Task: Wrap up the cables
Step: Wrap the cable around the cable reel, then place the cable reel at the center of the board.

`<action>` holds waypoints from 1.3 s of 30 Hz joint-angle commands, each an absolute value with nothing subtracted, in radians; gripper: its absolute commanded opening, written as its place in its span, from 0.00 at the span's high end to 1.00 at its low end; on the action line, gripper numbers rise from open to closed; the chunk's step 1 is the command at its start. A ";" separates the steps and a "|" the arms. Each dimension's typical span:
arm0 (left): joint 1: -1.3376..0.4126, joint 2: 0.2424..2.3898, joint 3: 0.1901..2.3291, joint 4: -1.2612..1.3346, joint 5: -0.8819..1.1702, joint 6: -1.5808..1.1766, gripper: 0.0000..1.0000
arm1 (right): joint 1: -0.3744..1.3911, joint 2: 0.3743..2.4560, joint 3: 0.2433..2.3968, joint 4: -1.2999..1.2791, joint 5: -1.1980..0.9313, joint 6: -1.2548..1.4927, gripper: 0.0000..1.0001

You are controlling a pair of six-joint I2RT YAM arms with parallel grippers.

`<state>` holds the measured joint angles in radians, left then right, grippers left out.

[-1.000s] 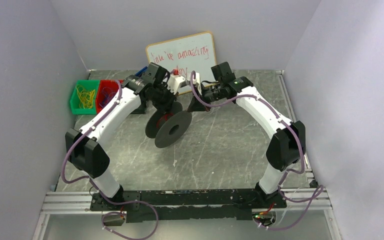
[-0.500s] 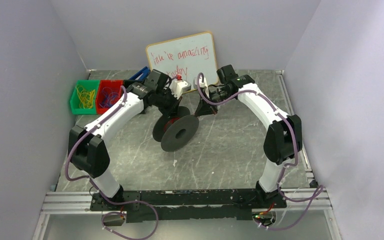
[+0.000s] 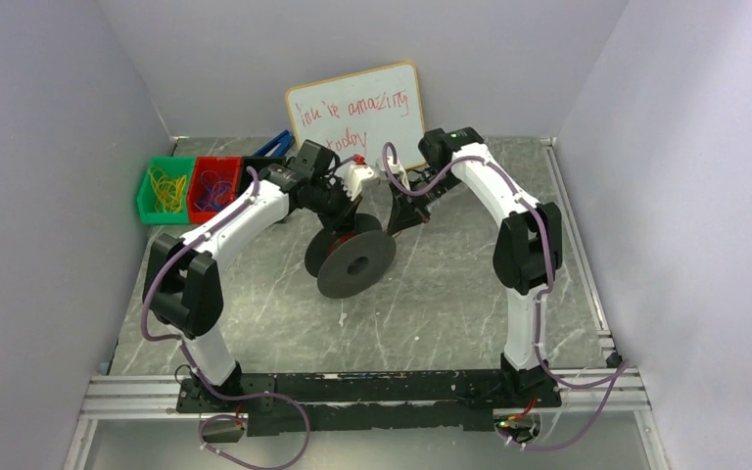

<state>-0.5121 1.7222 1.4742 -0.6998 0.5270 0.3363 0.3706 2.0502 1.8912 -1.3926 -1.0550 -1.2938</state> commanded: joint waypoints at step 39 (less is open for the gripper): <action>-0.481 1.772 1.355 -0.404 0.770 0.226 0.97 | 0.308 2.169 1.780 -1.166 -0.876 -1.237 0.96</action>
